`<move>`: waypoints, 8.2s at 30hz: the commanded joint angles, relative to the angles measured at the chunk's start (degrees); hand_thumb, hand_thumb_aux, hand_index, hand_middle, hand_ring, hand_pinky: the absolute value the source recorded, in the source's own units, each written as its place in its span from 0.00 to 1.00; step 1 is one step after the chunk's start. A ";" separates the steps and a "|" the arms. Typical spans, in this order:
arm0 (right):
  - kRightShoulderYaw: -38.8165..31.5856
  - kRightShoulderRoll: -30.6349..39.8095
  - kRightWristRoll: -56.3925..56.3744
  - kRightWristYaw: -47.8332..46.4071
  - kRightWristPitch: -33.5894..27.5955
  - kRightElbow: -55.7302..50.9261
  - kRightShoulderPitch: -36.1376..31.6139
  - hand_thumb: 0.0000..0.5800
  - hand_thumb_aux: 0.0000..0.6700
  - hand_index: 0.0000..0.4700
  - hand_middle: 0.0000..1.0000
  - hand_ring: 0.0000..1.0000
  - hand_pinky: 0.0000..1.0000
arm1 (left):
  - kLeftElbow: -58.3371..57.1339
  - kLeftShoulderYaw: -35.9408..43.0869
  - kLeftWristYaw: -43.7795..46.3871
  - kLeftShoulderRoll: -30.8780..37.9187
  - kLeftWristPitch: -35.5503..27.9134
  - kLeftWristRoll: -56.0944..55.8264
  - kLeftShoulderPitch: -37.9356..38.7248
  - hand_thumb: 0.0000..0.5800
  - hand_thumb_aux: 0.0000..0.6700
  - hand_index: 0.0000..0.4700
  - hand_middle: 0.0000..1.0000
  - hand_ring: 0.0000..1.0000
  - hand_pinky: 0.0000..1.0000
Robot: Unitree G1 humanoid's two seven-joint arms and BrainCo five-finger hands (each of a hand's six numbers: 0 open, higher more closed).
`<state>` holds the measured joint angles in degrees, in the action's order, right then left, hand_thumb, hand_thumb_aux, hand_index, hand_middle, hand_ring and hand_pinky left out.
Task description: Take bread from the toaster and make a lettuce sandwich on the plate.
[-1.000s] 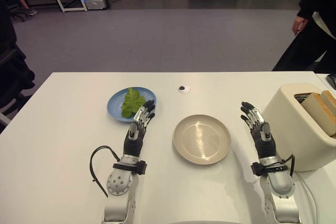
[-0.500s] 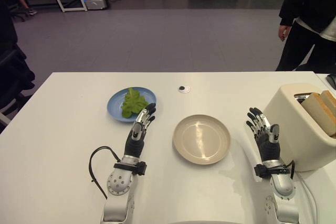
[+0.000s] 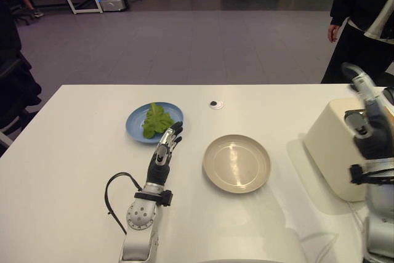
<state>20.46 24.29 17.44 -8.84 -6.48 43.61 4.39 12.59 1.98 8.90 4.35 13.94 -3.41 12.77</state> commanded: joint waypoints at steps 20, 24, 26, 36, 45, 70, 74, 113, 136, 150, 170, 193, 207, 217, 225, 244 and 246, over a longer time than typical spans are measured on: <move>15.33 24.06 15.09 -19.74 2.95 -14.92 16.35 0.97 0.84 0.84 0.00 0.00 0.00 | -1.13 0.50 -0.06 0.30 -0.72 0.00 -0.71 0.00 0.00 0.00 0.00 0.00 0.00; 14.65 24.45 15.79 -19.18 3.22 -16.65 15.93 0.94 0.76 0.76 0.00 0.00 0.00 | -0.60 0.38 -0.06 0.33 -0.85 -0.03 -0.49 0.00 0.00 0.00 0.00 0.00 0.00; 14.67 24.95 16.62 -18.40 3.45 -18.34 15.70 0.91 0.71 0.71 0.00 0.00 0.00 | -0.50 0.40 -0.11 0.29 -0.91 0.00 -0.52 0.00 0.00 0.00 0.00 0.00 0.00; 15.71 26.44 17.33 -17.08 3.36 -19.00 13.66 0.75 0.50 0.50 0.00 0.00 0.00 | -0.34 0.05 -0.08 0.28 -0.77 -0.08 -0.41 0.00 0.00 0.00 0.00 0.00 0.00; 15.48 26.36 16.79 -17.38 3.67 -18.60 13.04 0.75 0.50 0.50 0.00 0.00 0.00 | -0.35 0.06 -0.12 0.07 -0.58 -0.01 -0.30 0.00 0.00 0.00 0.00 0.00 0.00; 8.85 24.89 18.00 -14.44 3.33 -23.86 14.57 1.00 1.00 1.00 0.00 0.00 0.00 | 0.05 -0.39 0.07 0.23 -0.53 -0.35 0.13 0.00 0.00 0.00 0.00 0.00 0.00; 9.46 24.65 16.98 -13.63 2.78 -22.47 12.92 1.00 1.00 1.00 0.00 0.00 0.00 | 0.17 -0.46 0.08 0.26 -0.48 -0.31 0.25 0.00 0.00 0.00 0.00 0.00 0.00; -3.45 6.87 -30.01 -13.67 -32.82 1.13 -16.37 1.00 1.00 1.00 0.00 0.00 0.00 | -1.62 0.46 -1.03 -0.97 0.99 0.57 -0.90 0.00 0.00 0.00 0.00 0.00 0.00; -36.90 -0.29 -15.41 -12.54 -14.32 -31.11 -9.99 1.00 1.00 1.00 0.00 0.00 0.00 | -1.22 1.28 -2.10 -1.65 1.52 0.82 0.10 0.00 0.00 0.00 0.00 0.00 0.00; -33.24 -0.92 -12.84 -11.85 -9.51 -35.44 -11.71 1.00 1.00 1.00 0.00 0.00 0.00 | 0.01 1.10 -2.04 -1.11 1.24 0.43 1.42 0.00 0.00 0.00 0.00 0.00 0.00; -25.62 -12.05 -13.84 1.88 7.19 -19.29 -4.68 0.00 0.00 0.00 0.00 0.00 0.00 | -3.70 -6.13 -2.04 10.51 -2.42 8.49 -13.46 0.00 0.00 0.00 0.00 0.00 0.00; -28.04 -17.77 -13.37 3.17 8.98 -17.90 6.20 0.00 0.00 0.00 0.00 0.00 0.00 | -86.61 24.49 -18.86 26.83 -3.28 49.43 -60.42 0.69 0.44 0.44 0.00 0.00 0.00; -28.33 -17.58 -12.48 2.94 9.16 -18.15 6.08 0.00 0.00 0.00 0.00 0.00 0.00 | -87.22 27.54 -21.96 26.88 -2.38 48.57 -60.11 1.00 1.00 1.00 0.00 0.00 0.00; -28.69 -17.41 -11.98 2.90 9.57 -19.19 5.51 0.00 0.00 0.00 0.00 0.00 0.00 | -74.62 24.73 -26.16 30.39 1.82 46.64 -62.24 1.00 1.00 1.00 0.00 0.00 0.00; -28.20 -17.45 -11.91 3.09 9.67 -19.51 5.25 0.00 0.00 0.00 0.00 0.00 0.00 | -47.03 21.45 -21.49 32.55 -0.71 46.27 -53.42 1.00 1.00 1.00 0.00 0.00 0.00; -23.41 -17.77 -12.49 3.99 8.88 -21.07 1.63 0.00 0.00 0.00 0.00 0.00 0.00 | -8.33 26.63 -10.73 20.10 -4.50 53.97 -35.34 1.00 1.00 1.00 0.00 0.00 0.00; -23.52 -17.90 -12.41 4.05 8.94 -21.20 1.56 0.00 0.00 0.00 0.00 0.00 0.00 | -10.75 27.49 -11.96 19.45 -3.58 54.92 -34.67 1.00 1.00 1.00 0.00 0.00 0.00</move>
<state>-3.38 6.64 5.37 -5.03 2.74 22.81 6.35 4.55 28.31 -2.20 24.39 9.52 50.07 -23.35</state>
